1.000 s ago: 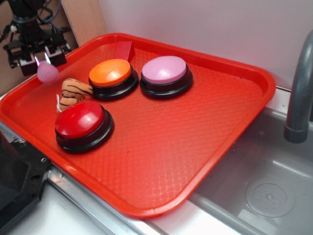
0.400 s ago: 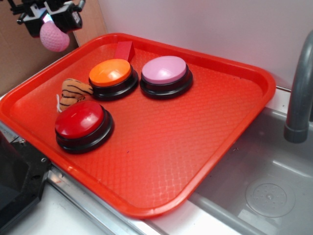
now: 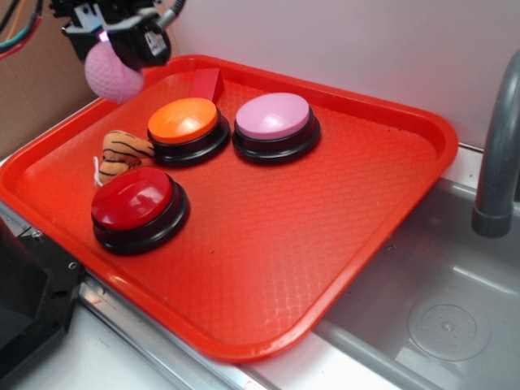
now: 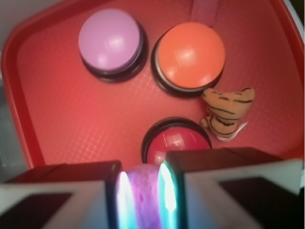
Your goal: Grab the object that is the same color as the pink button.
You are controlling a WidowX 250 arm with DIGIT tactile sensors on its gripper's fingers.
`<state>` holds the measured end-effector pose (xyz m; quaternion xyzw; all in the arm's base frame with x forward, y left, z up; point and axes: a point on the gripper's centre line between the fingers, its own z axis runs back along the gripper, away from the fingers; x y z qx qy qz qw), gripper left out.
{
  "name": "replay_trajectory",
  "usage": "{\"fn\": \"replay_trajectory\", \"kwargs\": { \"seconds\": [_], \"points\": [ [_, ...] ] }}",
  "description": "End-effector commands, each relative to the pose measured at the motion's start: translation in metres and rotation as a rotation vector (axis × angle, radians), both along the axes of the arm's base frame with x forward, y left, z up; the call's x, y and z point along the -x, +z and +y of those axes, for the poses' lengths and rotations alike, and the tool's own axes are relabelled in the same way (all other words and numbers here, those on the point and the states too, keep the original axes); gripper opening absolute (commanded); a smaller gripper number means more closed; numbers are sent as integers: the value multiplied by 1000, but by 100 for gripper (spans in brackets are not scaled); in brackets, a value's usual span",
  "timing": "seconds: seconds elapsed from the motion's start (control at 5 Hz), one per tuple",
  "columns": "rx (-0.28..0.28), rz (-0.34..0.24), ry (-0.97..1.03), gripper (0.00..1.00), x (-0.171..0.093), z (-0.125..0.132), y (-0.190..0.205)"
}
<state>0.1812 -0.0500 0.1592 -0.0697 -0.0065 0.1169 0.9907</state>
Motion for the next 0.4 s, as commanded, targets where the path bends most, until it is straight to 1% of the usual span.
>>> {"fn": "replay_trajectory", "kwargs": {
  "seconds": [0.0,0.2],
  "points": [
    [4,-23,-66,0,-25,-2,2],
    [-12,-65,-12,0,-29,1,1]
  ]
}}
